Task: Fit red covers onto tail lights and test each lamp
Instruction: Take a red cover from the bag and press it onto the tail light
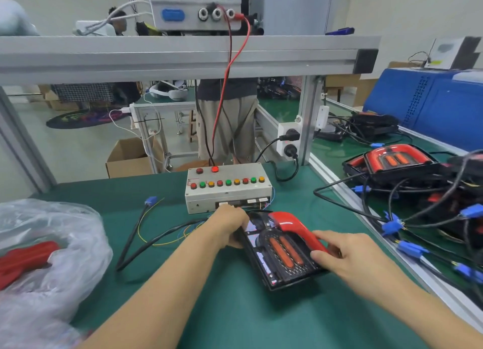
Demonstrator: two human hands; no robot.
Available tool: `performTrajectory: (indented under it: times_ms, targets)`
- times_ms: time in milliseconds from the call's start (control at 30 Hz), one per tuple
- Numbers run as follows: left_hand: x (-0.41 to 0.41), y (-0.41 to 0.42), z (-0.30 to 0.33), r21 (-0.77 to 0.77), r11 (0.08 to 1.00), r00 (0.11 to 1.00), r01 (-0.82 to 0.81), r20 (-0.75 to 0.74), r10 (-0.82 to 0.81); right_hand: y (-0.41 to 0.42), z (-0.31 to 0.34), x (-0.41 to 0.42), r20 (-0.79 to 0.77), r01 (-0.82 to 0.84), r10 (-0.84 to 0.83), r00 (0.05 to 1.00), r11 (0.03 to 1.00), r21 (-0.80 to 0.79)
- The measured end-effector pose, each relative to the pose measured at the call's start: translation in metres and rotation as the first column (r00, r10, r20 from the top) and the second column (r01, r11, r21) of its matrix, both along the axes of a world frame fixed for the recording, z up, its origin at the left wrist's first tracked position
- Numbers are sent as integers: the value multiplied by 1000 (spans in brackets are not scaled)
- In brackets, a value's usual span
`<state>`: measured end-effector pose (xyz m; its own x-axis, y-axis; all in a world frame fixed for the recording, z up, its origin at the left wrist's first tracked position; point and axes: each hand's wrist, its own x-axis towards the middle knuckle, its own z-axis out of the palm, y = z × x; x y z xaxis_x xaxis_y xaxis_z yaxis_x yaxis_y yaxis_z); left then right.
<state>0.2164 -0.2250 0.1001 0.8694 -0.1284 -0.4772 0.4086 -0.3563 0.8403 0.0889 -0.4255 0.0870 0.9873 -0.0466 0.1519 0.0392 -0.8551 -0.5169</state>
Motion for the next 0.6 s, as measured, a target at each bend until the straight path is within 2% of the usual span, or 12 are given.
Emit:
performTrajectory:
  times_ms: [67, 167, 267, 400, 467, 600]
  targets:
    - [0, -1, -4, -137, 987, 996, -82, -57, 75, 3, 0, -2, 12, -18, 17, 1000, 1000, 8]
    - [-3, -3, -1, -236, 962, 988, -135, -101, 114, 9, 8, -3, 67, -61, 59, 996, 998, 25]
    - [-7, -4, 5, -343, 929, 984, -139, -152, 92, 13, 17, -6, 103, -87, 89, 991, 996, -24]
    - [-6, -6, 9, -551, 820, 978, -152, -204, 44, 22, 16, -19, 121, -116, 132, 984, 984, -132]
    - [-7, -8, 10, -582, 805, 983, -116, -185, 7, 25, 14, -22, 135, -90, 115, 984, 981, -173]
    - [-8, -7, 9, -503, 859, 992, -99, -117, 46, 24, 16, -18, 106, -120, 130, 986, 988, -94]
